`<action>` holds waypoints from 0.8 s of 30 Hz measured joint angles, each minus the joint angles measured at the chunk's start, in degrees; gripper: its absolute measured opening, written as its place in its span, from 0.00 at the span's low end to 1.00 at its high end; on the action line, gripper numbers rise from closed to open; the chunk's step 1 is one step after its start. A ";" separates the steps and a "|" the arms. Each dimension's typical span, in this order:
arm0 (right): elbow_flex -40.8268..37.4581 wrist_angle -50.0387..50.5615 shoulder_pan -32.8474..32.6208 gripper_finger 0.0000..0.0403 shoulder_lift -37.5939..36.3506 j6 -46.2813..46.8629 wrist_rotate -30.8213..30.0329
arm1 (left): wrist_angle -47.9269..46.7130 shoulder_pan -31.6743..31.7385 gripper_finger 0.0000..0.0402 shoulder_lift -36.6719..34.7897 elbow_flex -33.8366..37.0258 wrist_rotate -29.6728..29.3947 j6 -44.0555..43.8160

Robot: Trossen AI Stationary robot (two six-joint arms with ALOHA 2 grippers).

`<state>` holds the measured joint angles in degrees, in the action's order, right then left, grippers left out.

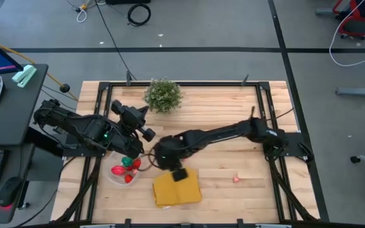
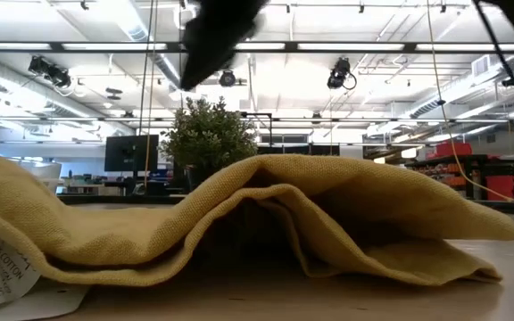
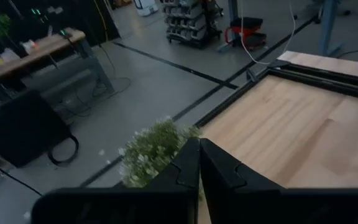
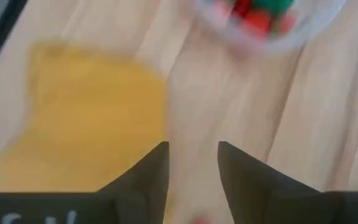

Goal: Pick and placing Produce into tupperware
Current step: Put the peach into the transparent bin

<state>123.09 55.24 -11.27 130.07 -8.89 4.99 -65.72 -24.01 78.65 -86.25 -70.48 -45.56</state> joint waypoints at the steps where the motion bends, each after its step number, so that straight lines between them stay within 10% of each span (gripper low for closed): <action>1: -0.05 3.65 -0.73 0.34 -1.30 0.14 0.01 | -0.27 0.00 0.05 0.00 0.01 0.80 -0.56; 13: -13.97 20.77 -12.38 0.26 -23.47 15.79 -13.09 | 1.76 2.07 0.11 1.51 6.73 25.81 -14.14; 24: -47.65 15.16 -25.21 0.26 -54.94 44.79 -40.23 | 51.60 4.38 0.22 9.22 26.97 40.95 -5.34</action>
<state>75.43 70.40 -36.48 75.13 35.90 -35.24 -14.11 -19.64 87.88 -59.28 -29.53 -50.90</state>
